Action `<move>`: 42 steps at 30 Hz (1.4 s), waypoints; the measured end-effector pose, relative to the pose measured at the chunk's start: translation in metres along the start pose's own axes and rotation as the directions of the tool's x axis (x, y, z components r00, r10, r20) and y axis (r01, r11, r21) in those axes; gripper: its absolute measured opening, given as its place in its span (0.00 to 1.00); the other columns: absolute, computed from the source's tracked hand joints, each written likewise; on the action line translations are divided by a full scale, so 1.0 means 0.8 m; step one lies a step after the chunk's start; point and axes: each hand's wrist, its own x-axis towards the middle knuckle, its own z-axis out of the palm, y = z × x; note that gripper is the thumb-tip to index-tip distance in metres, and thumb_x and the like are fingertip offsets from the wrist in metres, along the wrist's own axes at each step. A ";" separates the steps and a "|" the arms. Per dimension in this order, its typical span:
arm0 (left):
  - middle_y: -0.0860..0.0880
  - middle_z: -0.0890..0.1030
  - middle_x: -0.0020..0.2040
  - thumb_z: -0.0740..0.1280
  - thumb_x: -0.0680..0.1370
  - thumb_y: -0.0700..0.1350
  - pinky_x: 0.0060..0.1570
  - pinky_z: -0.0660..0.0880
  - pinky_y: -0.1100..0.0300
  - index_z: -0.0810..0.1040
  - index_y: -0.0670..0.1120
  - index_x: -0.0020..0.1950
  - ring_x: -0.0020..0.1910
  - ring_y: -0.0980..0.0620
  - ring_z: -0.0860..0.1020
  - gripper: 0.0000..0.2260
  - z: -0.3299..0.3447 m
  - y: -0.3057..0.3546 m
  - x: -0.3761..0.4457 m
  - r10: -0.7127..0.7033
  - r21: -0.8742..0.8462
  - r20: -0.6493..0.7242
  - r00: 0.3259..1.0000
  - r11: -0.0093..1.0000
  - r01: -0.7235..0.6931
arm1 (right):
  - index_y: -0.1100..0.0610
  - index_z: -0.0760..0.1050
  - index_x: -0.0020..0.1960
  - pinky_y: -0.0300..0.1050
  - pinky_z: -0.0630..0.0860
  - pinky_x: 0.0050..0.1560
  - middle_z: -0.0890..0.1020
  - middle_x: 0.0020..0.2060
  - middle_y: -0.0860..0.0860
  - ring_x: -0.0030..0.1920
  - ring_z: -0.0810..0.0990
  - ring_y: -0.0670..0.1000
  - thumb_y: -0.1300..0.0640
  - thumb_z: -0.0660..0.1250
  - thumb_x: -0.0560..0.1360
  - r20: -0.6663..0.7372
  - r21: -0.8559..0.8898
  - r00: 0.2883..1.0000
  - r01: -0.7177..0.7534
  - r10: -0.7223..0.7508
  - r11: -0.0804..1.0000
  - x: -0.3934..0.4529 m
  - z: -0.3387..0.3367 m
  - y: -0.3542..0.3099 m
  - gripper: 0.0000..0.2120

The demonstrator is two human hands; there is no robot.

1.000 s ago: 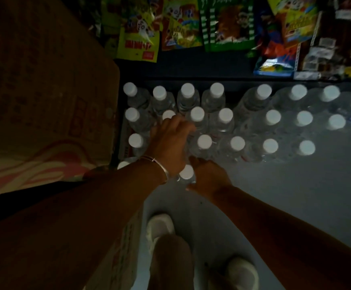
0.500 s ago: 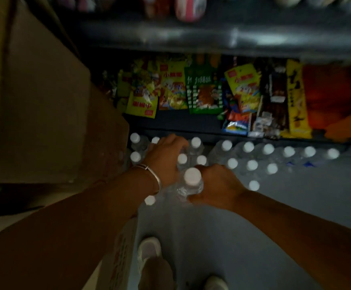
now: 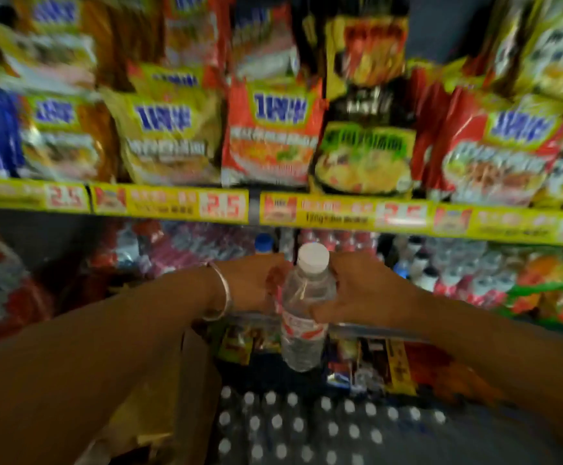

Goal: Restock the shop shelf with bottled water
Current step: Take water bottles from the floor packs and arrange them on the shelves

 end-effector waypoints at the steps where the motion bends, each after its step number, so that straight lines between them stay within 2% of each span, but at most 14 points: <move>1: 0.42 0.77 0.48 0.71 0.69 0.41 0.43 0.72 0.68 0.74 0.40 0.56 0.41 0.59 0.75 0.17 -0.027 0.027 -0.014 0.040 -0.034 -0.006 0.999 0.999 -0.040 | 0.55 0.78 0.58 0.43 0.76 0.54 0.83 0.52 0.50 0.52 0.80 0.49 0.54 0.76 0.67 -0.026 0.018 1.000 0.013 -0.013 1.000 0.005 -0.030 -0.025 0.21; 3: 0.41 0.78 0.56 0.73 0.63 0.42 0.53 0.74 0.59 0.73 0.42 0.58 0.52 0.53 0.76 0.24 -0.079 0.069 -0.042 0.084 -0.071 -0.068 0.994 0.993 -0.089 | 0.53 0.78 0.57 0.30 0.75 0.49 0.82 0.48 0.46 0.46 0.79 0.41 0.54 0.75 0.68 -0.060 0.019 0.998 0.033 -0.032 0.999 0.013 -0.085 -0.077 0.18; 4: 0.42 0.77 0.59 0.73 0.65 0.38 0.53 0.74 0.59 0.72 0.41 0.60 0.55 0.51 0.75 0.25 -0.104 0.086 -0.054 0.082 -0.071 -0.098 0.992 0.993 -0.090 | 0.52 0.79 0.55 0.31 0.76 0.48 0.82 0.47 0.45 0.43 0.79 0.39 0.54 0.75 0.68 -0.081 0.020 0.996 0.047 -0.045 0.999 0.015 -0.110 -0.103 0.16; 6: 0.44 0.77 0.60 0.70 0.68 0.30 0.53 0.74 0.59 0.70 0.40 0.64 0.58 0.49 0.75 0.25 -0.155 0.115 -0.078 0.070 -0.060 -0.144 0.987 0.995 -0.080 | 0.51 0.81 0.52 0.45 0.79 0.52 0.84 0.46 0.46 0.44 0.81 0.43 0.52 0.75 0.66 -0.150 0.041 0.987 0.059 -0.052 0.997 0.023 -0.156 -0.151 0.14; 8: 0.45 0.78 0.60 0.71 0.65 0.34 0.58 0.75 0.52 0.71 0.42 0.64 0.59 0.47 0.76 0.27 -0.201 0.144 -0.105 0.088 -0.045 -0.209 0.974 0.994 -0.100 | 0.51 0.82 0.50 0.53 0.79 0.53 0.85 0.46 0.48 0.47 0.83 0.47 0.46 0.75 0.61 -0.219 0.047 0.972 0.095 -0.082 0.994 0.035 -0.196 -0.196 0.19; 10: 0.43 0.78 0.58 0.70 0.64 0.35 0.59 0.74 0.51 0.73 0.45 0.59 0.57 0.47 0.77 0.24 -0.244 0.168 -0.131 0.117 -0.079 -0.266 0.957 0.987 -0.143 | 0.53 0.81 0.48 0.51 0.80 0.50 0.85 0.44 0.48 0.46 0.83 0.48 0.43 0.74 0.58 -0.272 0.047 0.956 0.127 -0.109 0.991 0.049 -0.234 -0.235 0.21; 13: 0.36 0.77 0.60 0.68 0.62 0.34 0.60 0.72 0.44 0.74 0.41 0.60 0.59 0.39 0.76 0.25 -0.302 0.197 -0.162 0.135 -0.123 -0.366 0.921 0.974 -0.192 | 0.56 0.81 0.42 0.45 0.77 0.41 0.84 0.38 0.48 0.40 0.82 0.48 0.49 0.74 0.64 -0.329 0.080 0.935 0.170 -0.135 0.982 0.072 -0.290 -0.290 0.11; 15: 0.36 0.78 0.60 0.68 0.63 0.35 0.59 0.71 0.40 0.72 0.40 0.63 0.59 0.36 0.76 0.28 -0.342 0.211 -0.177 0.143 -0.100 -0.422 0.895 0.974 -0.203 | 0.65 0.79 0.46 0.50 0.75 0.41 0.83 0.39 0.54 0.39 0.81 0.52 0.47 0.73 0.63 -0.387 0.066 0.908 0.200 -0.159 0.978 0.090 -0.326 -0.324 0.22; 18: 0.42 0.80 0.53 0.65 0.71 0.28 0.56 0.75 0.48 0.76 0.42 0.58 0.52 0.44 0.79 0.17 -0.403 0.225 -0.189 0.188 -0.086 -0.499 0.846 0.961 -0.264 | 0.66 0.79 0.46 0.49 0.76 0.41 0.84 0.38 0.54 0.37 0.80 0.52 0.50 0.70 0.68 -0.451 0.073 0.872 0.251 -0.193 0.965 0.119 -0.372 -0.375 0.18; 22: 0.45 0.79 0.47 0.62 0.73 0.26 0.41 0.78 0.64 0.74 0.41 0.57 0.44 0.51 0.78 0.16 -0.477 0.226 -0.195 0.218 -0.093 -0.580 0.785 0.940 -0.329 | 0.62 0.80 0.43 0.51 0.78 0.44 0.84 0.35 0.55 0.37 0.81 0.53 0.50 0.69 0.70 -0.548 0.076 0.807 0.312 -0.222 0.947 0.171 -0.423 -0.431 0.14; 30: 0.48 0.75 0.40 0.64 0.73 0.27 0.42 0.75 0.59 0.74 0.44 0.47 0.39 0.52 0.75 0.13 -0.605 0.172 -0.158 0.163 -0.099 -0.695 0.701 0.943 -0.318 | 0.64 0.79 0.46 0.43 0.77 0.38 0.83 0.37 0.56 0.35 0.80 0.52 0.50 0.68 0.72 -0.635 0.024 0.749 0.265 -0.190 0.964 0.299 -0.475 -0.475 0.16; 33: 0.47 0.75 0.43 0.65 0.73 0.29 0.44 0.75 0.60 0.73 0.46 0.45 0.44 0.50 0.75 0.11 -0.628 0.149 -0.129 0.117 -0.100 -0.711 0.693 0.959 -0.264 | 0.66 0.79 0.48 0.46 0.79 0.41 0.83 0.36 0.56 0.35 0.81 0.51 0.51 0.69 0.72 -0.618 0.002 0.767 0.219 -0.171 0.976 0.351 -0.479 -0.465 0.17; 37: 0.45 0.74 0.47 0.66 0.73 0.31 0.42 0.75 0.59 0.73 0.45 0.46 0.49 0.47 0.74 0.10 -0.647 0.127 -0.092 0.081 -0.088 -0.729 0.680 0.974 -0.210 | 0.64 0.79 0.48 0.37 0.75 0.31 0.82 0.35 0.53 0.32 0.80 0.47 0.52 0.68 0.74 -0.562 -0.016 0.816 0.151 -0.134 0.988 0.413 -0.475 -0.443 0.14; 42: 0.44 0.74 0.41 0.65 0.73 0.31 0.40 0.75 0.58 0.70 0.45 0.36 0.44 0.46 0.74 0.12 -0.667 0.103 -0.060 0.033 -0.082 -0.751 0.660 0.986 -0.143 | 0.65 0.78 0.50 0.51 0.81 0.48 0.84 0.44 0.59 0.43 0.83 0.57 0.52 0.69 0.73 -0.546 -0.022 0.832 0.104 -0.099 0.994 0.473 -0.475 -0.419 0.16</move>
